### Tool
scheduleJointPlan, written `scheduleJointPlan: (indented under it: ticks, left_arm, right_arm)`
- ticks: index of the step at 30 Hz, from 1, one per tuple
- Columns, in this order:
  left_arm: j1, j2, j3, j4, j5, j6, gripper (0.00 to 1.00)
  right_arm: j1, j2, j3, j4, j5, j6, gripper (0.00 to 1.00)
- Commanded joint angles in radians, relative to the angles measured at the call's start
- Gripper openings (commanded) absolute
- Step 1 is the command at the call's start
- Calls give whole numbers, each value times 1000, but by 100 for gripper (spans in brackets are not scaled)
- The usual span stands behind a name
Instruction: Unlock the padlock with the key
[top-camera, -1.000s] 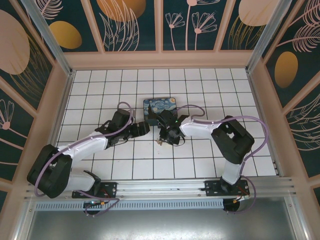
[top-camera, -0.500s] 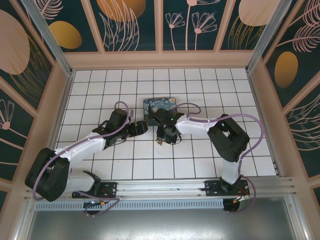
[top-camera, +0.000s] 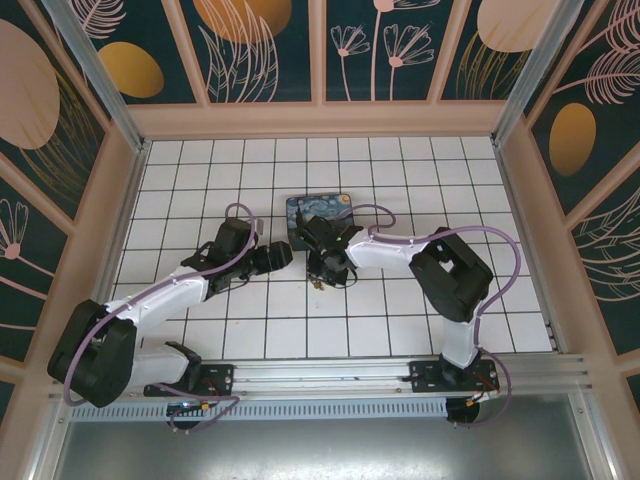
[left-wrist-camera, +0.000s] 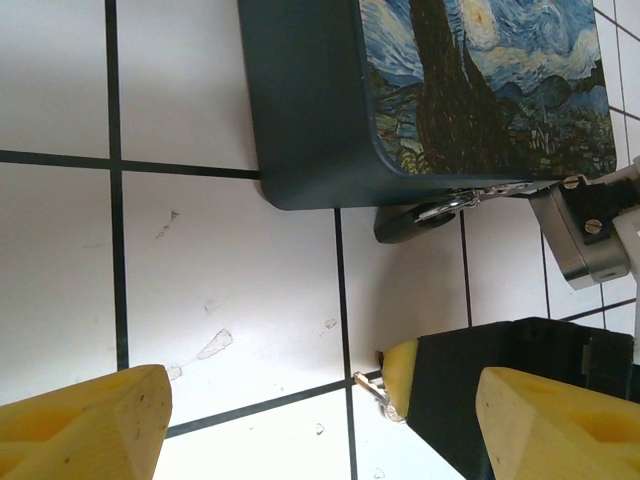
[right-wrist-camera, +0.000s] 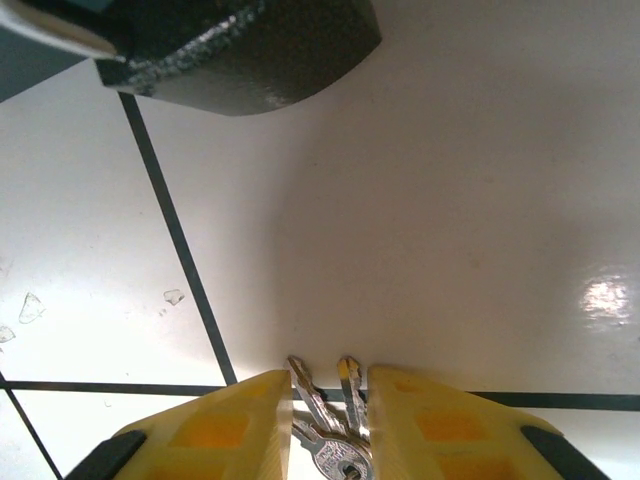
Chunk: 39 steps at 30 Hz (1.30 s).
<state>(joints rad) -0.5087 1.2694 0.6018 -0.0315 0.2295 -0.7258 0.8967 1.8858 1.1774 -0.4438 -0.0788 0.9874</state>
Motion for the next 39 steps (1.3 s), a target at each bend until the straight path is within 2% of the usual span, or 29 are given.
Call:
scheduleJointPlan:
  ticks: [1,10,20,33,39]
  left_arm:
    - [6,-18,-8,-44,-23,22,80]
    - [6,-28,-67,2,-3,-35,80]
    - [40,-68,-33,-50,-39,-26,81]
    - [41,-74,-30,-62,-45,-20,81]
    - [41,-74,-28,-64,-47,-14,81]
  right_arm:
    - [17,-24,-3,29,19,-37,28]
    - [50,-32,51,-19,47,-146,30]
    - [62,-64,-8,-60,115,-152,30]
    - [75,2,-20,-31,98,-177,31]
    - [82,0,-31,-32,98,-167,20]
